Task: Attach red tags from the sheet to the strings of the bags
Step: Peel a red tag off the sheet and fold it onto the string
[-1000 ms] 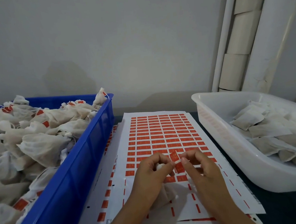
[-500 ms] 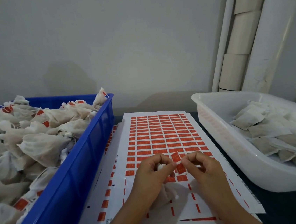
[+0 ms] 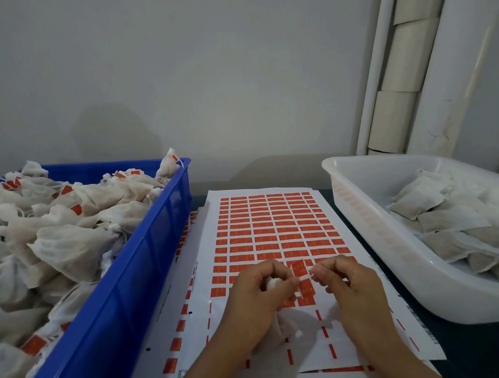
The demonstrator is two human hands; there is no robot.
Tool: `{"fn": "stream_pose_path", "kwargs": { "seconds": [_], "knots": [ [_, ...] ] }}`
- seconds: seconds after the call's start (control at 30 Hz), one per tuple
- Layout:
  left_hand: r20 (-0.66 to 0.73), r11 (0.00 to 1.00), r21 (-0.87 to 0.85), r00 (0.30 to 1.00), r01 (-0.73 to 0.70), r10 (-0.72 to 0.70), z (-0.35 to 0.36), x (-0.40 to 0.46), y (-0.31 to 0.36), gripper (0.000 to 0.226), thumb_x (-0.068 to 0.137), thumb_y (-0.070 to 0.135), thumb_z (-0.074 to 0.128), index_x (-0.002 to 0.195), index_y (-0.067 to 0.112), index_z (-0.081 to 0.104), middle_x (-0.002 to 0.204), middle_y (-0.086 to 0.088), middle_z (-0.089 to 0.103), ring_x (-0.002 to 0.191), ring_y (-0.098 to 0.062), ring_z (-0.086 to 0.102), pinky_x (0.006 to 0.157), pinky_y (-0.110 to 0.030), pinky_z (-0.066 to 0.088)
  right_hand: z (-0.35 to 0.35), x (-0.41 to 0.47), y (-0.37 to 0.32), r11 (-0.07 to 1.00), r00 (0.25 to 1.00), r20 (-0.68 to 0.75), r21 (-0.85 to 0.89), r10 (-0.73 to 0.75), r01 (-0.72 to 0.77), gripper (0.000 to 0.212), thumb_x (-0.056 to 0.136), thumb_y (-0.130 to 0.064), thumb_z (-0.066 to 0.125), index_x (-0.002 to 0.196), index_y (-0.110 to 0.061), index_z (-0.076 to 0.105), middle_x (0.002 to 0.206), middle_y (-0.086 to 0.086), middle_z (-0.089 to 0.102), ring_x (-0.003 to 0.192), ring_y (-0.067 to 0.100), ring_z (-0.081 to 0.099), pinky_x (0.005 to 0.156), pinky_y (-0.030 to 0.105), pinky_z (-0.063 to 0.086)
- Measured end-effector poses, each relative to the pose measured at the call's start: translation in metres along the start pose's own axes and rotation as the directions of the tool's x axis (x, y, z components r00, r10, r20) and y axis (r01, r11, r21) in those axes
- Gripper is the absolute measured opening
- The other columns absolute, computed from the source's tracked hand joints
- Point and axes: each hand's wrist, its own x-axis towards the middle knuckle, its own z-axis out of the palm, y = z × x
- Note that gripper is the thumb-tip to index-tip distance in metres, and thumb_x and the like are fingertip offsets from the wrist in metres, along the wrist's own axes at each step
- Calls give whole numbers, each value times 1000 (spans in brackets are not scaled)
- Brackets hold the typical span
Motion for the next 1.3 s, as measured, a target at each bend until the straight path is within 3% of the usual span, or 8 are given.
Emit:
{"fn": "stream_pose_path", "kwargs": {
  "seconds": [0.2,0.4,0.83,1.13,1.3],
  "knots": [
    [46,1000,-13,999,-17,18,0,0,1,12,85,18,63,74,22,63,64,23,61,66,6,60,56,-4,44,1,0,-1,999,1000,-21,-41,4,-5,15,90,-23,54,77,-21,59,77,-10,61,76,6,57,72,10,39],
    [45,1000,-22,999,-11,12,0,0,0,13,85,18,64,73,23,63,67,23,62,68,5,62,57,-4,44,1,-1,-2,998,999,-33,-59,9,-11,14,91,-23,53,79,-20,59,80,-8,62,79,7,58,82,22,45],
    [-21,999,5,999,36,-36,1,0,-1,15,86,22,63,71,27,63,62,26,61,67,10,59,52,-1,41,1,-3,-4,999,1000,-25,-47,-7,6,14,90,-22,55,77,-21,59,80,-9,62,79,7,58,74,11,39],
    [-42,999,-1,998,52,-52,1,-1,-2,15,85,23,63,71,27,63,64,24,61,67,10,58,51,-1,41,1,-3,-4,997,999,-17,-68,-27,26,10,88,-25,56,81,-19,61,83,-8,64,82,7,59,75,12,40],
    [-71,998,-8,995,69,-69,0,-1,-3,15,85,24,64,70,27,64,70,19,65,73,5,61,52,-2,42,2,-3,-6,1000,999,-33,-20,4,-5,24,80,-44,47,88,-24,60,90,-11,63,86,7,59,87,27,48]
  ]
}}
